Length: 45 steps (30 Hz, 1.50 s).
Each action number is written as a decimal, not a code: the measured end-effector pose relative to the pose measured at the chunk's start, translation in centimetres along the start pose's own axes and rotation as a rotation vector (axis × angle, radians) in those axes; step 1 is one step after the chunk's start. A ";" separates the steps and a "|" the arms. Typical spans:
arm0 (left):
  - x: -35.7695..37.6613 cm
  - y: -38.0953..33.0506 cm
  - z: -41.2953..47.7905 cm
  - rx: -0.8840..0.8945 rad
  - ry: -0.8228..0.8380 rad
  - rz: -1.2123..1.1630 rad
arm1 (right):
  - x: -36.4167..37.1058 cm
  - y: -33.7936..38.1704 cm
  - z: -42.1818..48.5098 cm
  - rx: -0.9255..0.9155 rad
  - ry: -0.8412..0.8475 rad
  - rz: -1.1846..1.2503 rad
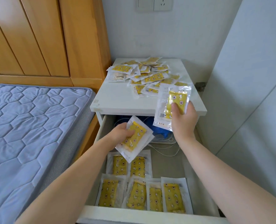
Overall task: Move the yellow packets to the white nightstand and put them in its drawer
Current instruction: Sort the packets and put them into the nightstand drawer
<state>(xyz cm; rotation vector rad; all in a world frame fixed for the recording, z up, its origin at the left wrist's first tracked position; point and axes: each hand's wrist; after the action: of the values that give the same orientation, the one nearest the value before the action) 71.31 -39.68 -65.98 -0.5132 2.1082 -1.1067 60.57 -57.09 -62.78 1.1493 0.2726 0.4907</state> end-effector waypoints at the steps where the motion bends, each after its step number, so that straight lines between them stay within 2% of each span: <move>1: 0.5 1.0 0.5 -0.067 -0.054 0.029 | -0.6 -0.7 -0.8 -0.065 0.080 -0.075; 5: 1.2 3.3 1.5 -0.201 -0.136 0.282 | -2.3 -3.9 -4.0 -0.305 0.453 -0.419; 7: 0.9 3.8 1.9 -0.220 -0.140 0.323 | -2.3 -5.6 -4.8 -0.260 0.563 -0.588; 10: 0.8 4.5 2.7 -0.233 -0.143 0.349 | -1.4 -7.5 -5.0 0.066 0.503 -0.748; 14: 1.6 5.1 3.4 -0.212 -0.148 0.450 | -0.7 -10.1 -5.5 0.685 0.287 -0.544; 16: 1.9 5.3 3.7 -0.201 -0.126 0.476 | -0.6 -10.9 -5.8 0.920 0.210 -0.449; 19: 2.2 5.7 4.0 -0.188 -0.095 0.479 | -0.3 -12.0 -6.2 1.057 0.186 -0.460; 22: 2.3 6.1 4.5 -0.188 -0.076 0.465 | 0.1 -12.7 -5.9 1.102 0.188 -0.487; 24: 2.4 6.2 4.8 -0.177 -0.068 0.474 | 0.0 -13.1 -5.6 1.084 0.218 -0.556; 26: 2.4 6.3 4.9 -0.163 -0.073 0.466 | -0.1 -12.9 -5.5 1.001 0.332 -0.703; 30: 2.9 6.3 4.4 -0.146 -0.063 0.479 | -0.3 -12.3 -5.8 0.678 0.656 -1.184; 33: 3.5 6.2 4.1 -0.123 -0.033 0.522 | -0.3 -12.0 -5.6 0.488 0.783 -1.475; 36: 3.8 6.0 4.1 -0.104 -0.035 0.527 | -0.3 -12.1 -5.2 0.384 0.893 -1.436; 39: 3.8 5.7 4.0 -0.107 -0.044 0.521 | -0.2 -11.9 -5.9 0.272 1.106 -1.422; 45: 2.7 5.8 4.3 -0.119 -0.074 0.519 | -0.1 -11.3 -5.8 0.221 1.188 -1.417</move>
<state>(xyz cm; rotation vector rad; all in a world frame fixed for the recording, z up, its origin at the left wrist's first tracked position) 72.45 -40.44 -73.54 -0.0455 2.0824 -0.6583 60.48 -56.06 -75.46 0.4867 2.0192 -0.2194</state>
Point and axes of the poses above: each hand's wrist, its own z-axis towards the middle knuckle, its own x-axis out of the palm, y = z × x, and after that the axes turned 7 degrees about z, right-handed
